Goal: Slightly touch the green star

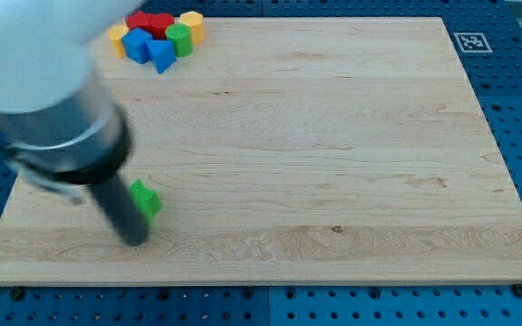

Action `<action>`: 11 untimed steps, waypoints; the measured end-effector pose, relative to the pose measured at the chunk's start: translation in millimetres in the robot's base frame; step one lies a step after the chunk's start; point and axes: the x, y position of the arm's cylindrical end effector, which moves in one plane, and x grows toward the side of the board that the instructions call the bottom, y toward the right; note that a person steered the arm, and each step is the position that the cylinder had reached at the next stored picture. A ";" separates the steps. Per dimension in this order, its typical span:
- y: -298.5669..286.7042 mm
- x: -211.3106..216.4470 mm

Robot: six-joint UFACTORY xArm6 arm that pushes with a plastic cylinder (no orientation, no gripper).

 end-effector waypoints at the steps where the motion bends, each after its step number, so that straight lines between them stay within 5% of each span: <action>1: 68.3 -63.9; 2: 87.1 -67.1; 5: 87.1 42.8; 7: 85.1 45.9; 8: 39.2 46.0; 9: 13.5 31.7; 11: 62.6 -73.8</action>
